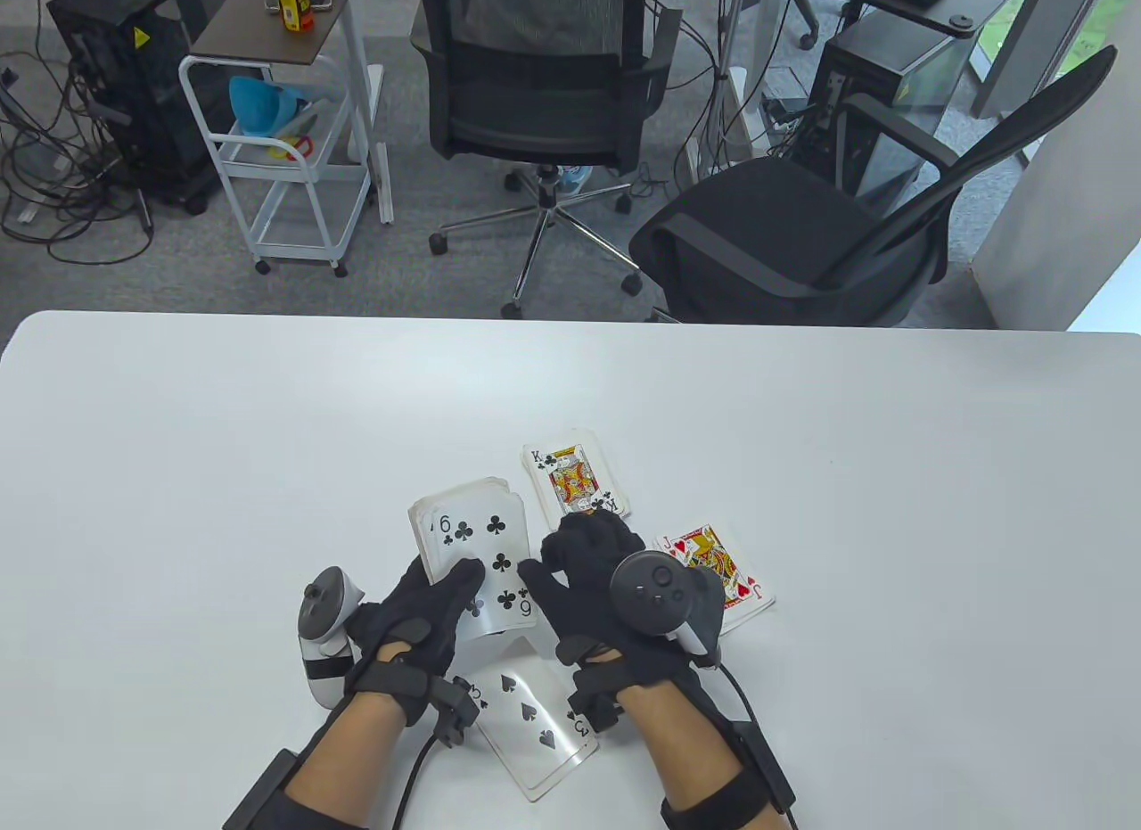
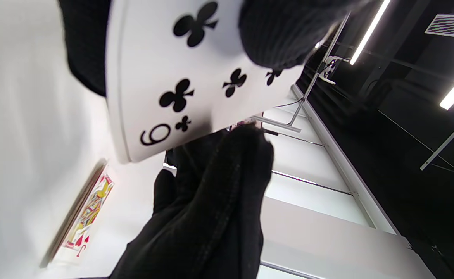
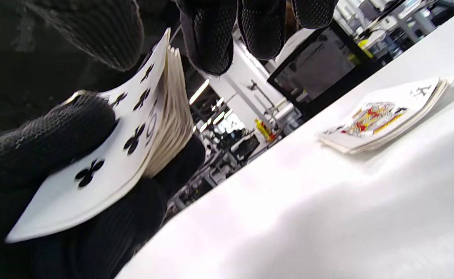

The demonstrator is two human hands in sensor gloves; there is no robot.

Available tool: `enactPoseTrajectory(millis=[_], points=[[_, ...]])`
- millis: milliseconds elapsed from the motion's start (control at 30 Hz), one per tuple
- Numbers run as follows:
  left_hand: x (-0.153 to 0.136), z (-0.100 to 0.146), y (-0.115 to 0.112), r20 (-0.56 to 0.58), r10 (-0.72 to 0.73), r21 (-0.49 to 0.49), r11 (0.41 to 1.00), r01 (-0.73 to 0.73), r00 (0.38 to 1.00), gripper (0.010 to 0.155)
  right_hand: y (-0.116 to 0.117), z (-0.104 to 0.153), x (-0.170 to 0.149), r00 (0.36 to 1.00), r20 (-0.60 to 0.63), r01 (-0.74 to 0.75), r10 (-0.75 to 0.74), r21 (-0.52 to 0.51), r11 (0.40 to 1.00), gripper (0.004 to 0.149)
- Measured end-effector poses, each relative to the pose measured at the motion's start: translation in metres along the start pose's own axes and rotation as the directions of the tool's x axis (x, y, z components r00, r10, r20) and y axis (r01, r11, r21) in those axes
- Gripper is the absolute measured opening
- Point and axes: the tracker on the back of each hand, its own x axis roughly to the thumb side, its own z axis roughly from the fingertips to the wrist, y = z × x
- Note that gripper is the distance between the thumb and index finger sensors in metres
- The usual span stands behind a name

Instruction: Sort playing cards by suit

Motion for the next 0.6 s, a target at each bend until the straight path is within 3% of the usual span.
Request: enactPoseTrajectory(millis=[133,300,467,600], points=[[-0.003,0.001,0.001,0.002,0.043,0.014,0.999,-0.043,0.999,0.061,0.012,0.001,0.001,0.999,0.017,-0.048,0.047,0.068,0.997,0.065],[-0.003,0.005,0.004,0.052,0.113,0.08,0.99,-0.117,0.992,0.059,0.025,0.005,0.008,0.998,0.051,-0.035,0.034,0.009,0.999,0.069],[-0.005,0.004,0.005,0.047,0.134,0.045,0.99,-0.136,0.99,0.059,0.028,0.007,0.013,0.997,0.072,-0.004,0.01,-0.087,0.996,0.057],[-0.005,0.003,0.004,0.033,0.146,0.017,0.989,-0.147,0.989,0.059,0.027,0.008,0.012,0.998,0.066,0.018,-0.012,-0.09,0.996,0.051]])
